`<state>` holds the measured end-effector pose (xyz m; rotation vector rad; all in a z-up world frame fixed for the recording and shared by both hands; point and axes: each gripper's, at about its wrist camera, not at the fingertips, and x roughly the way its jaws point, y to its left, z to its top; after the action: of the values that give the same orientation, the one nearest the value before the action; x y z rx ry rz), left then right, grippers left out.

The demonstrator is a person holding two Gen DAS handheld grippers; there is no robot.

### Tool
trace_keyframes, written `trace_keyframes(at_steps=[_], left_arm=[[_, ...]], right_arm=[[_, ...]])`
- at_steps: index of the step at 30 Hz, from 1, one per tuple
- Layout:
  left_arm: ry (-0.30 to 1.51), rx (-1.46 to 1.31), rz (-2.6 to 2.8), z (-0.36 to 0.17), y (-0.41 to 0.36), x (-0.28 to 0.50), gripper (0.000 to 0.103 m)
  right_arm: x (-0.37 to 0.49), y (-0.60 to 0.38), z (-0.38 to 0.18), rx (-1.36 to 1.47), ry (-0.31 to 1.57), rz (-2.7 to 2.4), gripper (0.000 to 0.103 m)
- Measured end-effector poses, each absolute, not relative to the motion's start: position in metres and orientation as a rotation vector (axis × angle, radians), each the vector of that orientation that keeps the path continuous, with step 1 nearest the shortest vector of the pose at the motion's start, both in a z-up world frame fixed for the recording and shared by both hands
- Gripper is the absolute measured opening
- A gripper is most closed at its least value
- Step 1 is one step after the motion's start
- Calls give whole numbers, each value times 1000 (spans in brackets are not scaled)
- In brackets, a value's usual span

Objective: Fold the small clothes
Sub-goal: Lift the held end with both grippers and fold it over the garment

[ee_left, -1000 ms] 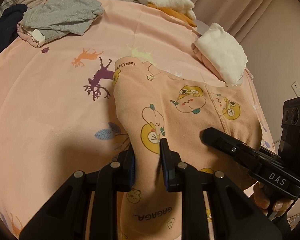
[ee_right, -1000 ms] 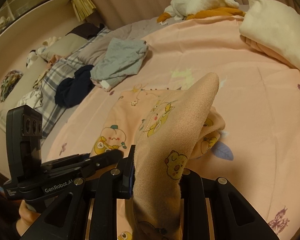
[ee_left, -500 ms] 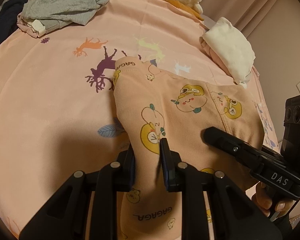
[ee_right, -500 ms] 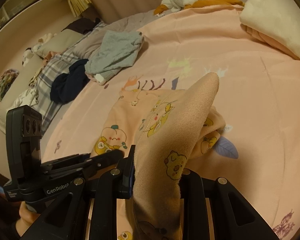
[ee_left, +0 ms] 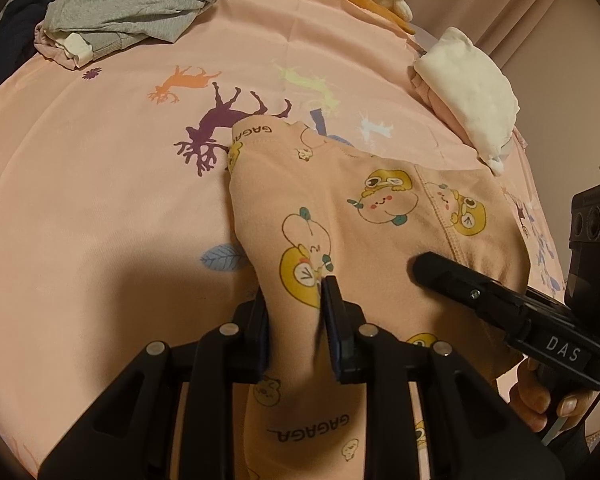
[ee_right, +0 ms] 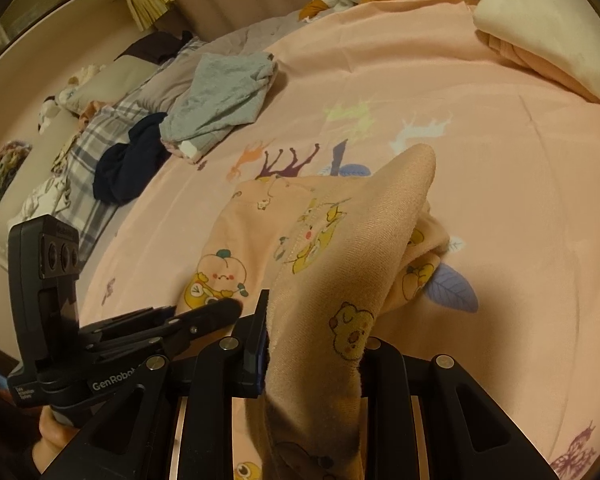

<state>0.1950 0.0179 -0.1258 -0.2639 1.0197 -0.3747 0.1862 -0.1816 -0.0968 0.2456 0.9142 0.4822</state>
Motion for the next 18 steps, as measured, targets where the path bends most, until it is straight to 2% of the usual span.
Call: trace_keyframes(at_steps=[13, 18], left_arm=[[1014, -238, -355, -129, 20, 194, 35], [1009, -230, -339, -130, 22, 192, 43]], right_arm=[[187, -207, -116, 367, 964, 477, 27], [188, -212, -116, 379, 970, 479, 29]])
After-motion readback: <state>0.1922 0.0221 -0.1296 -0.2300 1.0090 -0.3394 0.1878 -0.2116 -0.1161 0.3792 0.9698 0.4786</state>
